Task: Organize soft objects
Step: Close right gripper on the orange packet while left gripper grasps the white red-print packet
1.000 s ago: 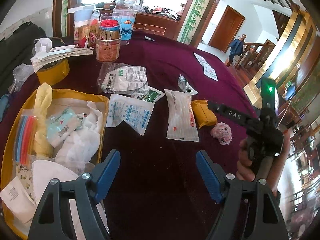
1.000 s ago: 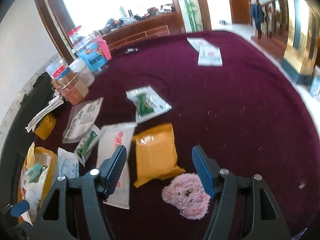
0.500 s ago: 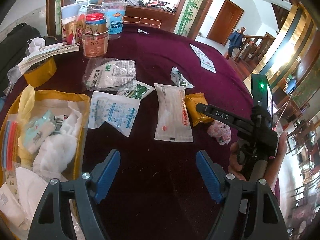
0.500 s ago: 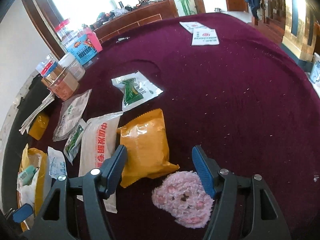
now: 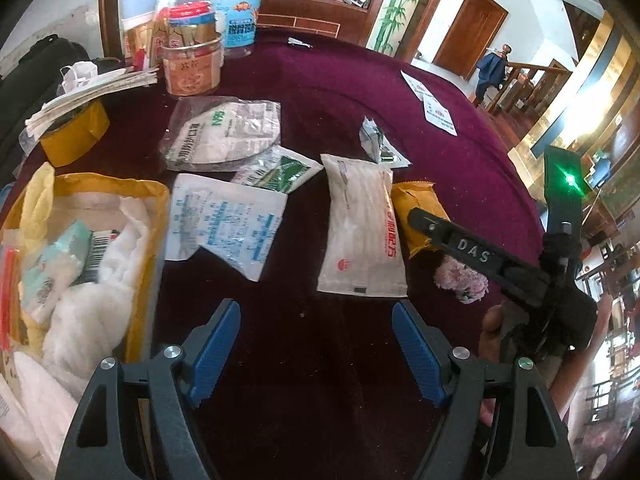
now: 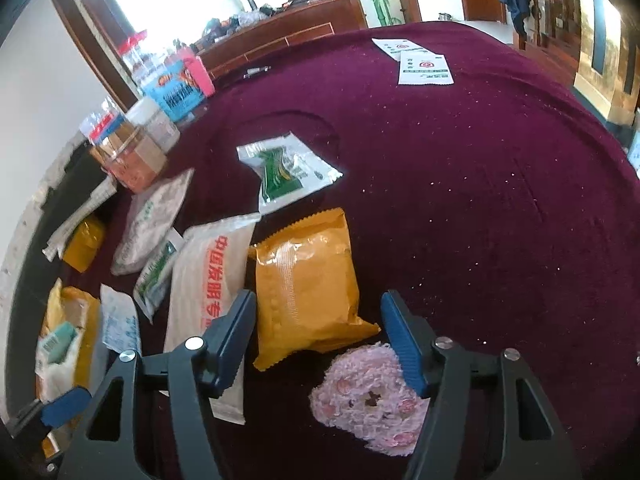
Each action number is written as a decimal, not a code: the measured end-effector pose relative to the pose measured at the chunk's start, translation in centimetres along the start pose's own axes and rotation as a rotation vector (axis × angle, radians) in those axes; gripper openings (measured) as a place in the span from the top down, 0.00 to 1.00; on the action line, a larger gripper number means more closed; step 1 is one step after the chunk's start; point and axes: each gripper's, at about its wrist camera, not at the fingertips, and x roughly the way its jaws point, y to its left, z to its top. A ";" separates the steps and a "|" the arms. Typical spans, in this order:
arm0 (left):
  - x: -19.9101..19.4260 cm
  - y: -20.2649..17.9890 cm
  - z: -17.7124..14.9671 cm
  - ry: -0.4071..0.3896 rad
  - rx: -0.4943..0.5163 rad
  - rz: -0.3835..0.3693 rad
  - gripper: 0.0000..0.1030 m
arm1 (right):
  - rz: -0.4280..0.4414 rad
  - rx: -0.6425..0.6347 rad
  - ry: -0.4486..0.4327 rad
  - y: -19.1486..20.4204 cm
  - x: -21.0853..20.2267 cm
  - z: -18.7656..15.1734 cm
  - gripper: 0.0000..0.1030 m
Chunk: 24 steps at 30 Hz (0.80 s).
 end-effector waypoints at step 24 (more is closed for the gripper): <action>5.4 -3.7 3.7 0.046 -0.016 -0.012 0.21 | 0.167 0.309 -0.095 -5.5 -3.1 0.2 0.57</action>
